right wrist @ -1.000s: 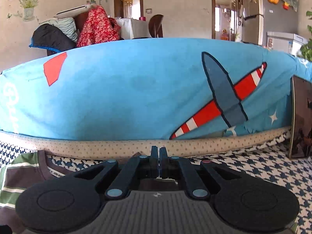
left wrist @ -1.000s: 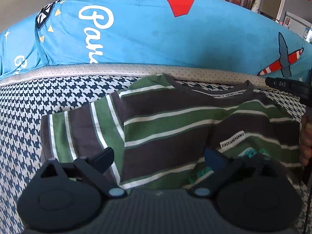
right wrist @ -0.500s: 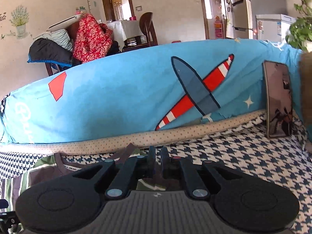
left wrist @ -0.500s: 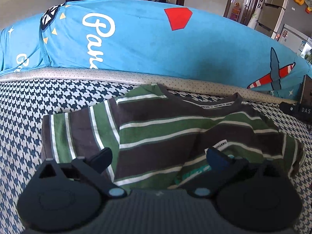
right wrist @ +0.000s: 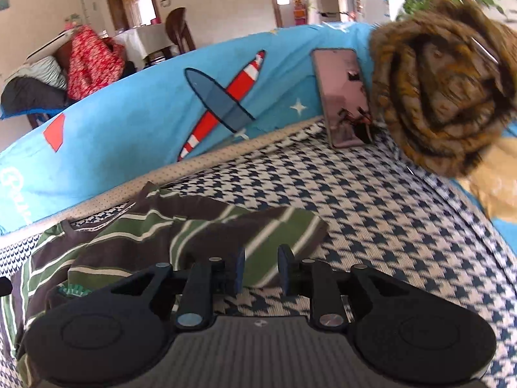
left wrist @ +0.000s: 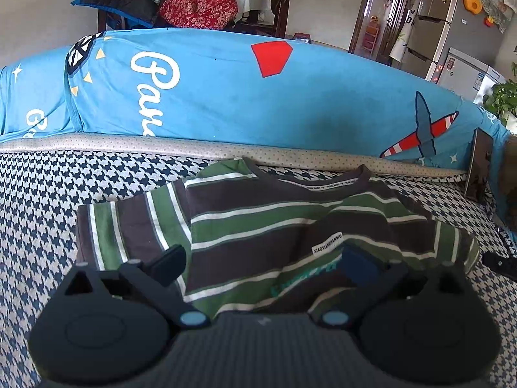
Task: Fold clothes
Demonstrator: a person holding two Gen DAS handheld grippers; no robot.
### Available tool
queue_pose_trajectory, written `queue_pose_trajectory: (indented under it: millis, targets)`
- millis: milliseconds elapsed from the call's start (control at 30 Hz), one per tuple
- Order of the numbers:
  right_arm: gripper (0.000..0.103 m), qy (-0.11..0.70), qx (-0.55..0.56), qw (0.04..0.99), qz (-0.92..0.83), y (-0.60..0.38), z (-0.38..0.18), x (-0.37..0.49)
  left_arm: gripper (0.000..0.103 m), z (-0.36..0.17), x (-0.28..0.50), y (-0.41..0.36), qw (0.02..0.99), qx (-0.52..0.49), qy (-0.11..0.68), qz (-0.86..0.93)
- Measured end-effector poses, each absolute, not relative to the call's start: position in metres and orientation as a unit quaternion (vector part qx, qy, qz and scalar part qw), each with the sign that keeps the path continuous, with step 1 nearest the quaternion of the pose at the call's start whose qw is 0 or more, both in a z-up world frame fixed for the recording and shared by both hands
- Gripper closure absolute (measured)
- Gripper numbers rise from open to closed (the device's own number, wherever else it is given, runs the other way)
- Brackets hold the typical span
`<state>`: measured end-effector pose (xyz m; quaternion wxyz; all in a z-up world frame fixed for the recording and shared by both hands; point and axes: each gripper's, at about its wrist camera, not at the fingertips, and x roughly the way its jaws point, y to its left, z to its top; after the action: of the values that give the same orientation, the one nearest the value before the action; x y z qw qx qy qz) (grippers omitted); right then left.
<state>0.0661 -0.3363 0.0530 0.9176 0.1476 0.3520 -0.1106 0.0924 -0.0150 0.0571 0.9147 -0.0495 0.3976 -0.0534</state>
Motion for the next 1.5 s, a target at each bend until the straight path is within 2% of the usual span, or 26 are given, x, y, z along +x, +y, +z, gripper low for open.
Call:
queue_pose_trajectory:
  millis: [200,267,600,633,700,767,1033,1267,1500]
  targets:
    - [0.079,0.367,0.139,0.914,-0.101,-0.336,0.043,0.061,0.000,0.055,0.071,-0.007,0.911,-0.071,0.402,-0.053]
    - [0.074,0.370,0.143,0.912,-0.100,-0.337,0.038,0.066,0.000,0.054,0.066,-0.006,0.910,-0.076,0.403,-0.056]
    - [0.072,0.356,0.236,0.899,-0.099,-0.347,0.015,0.091,0.000,0.048,0.063,-0.008,0.907,-0.067,0.412,-0.059]
    - [0.073,0.350,0.242,0.899,-0.100,-0.347,0.014,0.093,0.000,0.047,0.064,-0.008,0.906,-0.065,0.414,-0.058]
    - [0.089,0.337,0.247,0.903,-0.097,-0.345,0.015,0.095,0.000,0.045,0.065,-0.007,0.905,-0.063,0.416,-0.058]
    - [0.092,0.322,0.241,0.911,-0.095,-0.339,0.020,0.098,0.000,0.044,0.065,-0.006,0.905,-0.061,0.418,-0.057]
    - [0.093,0.225,0.100,0.969,-0.003,-0.271,0.051,0.100,0.000,0.038,0.069,0.002,0.903,-0.058,0.425,-0.038]
    - [0.090,0.267,-0.029,0.953,0.144,-0.196,0.035,0.097,0.000,0.037,0.069,0.003,0.902,-0.055,0.426,-0.035]
    - [0.090,0.255,-0.051,0.949,0.177,-0.192,0.049,0.079,0.000,0.038,0.070,0.005,0.902,-0.061,0.425,-0.032]
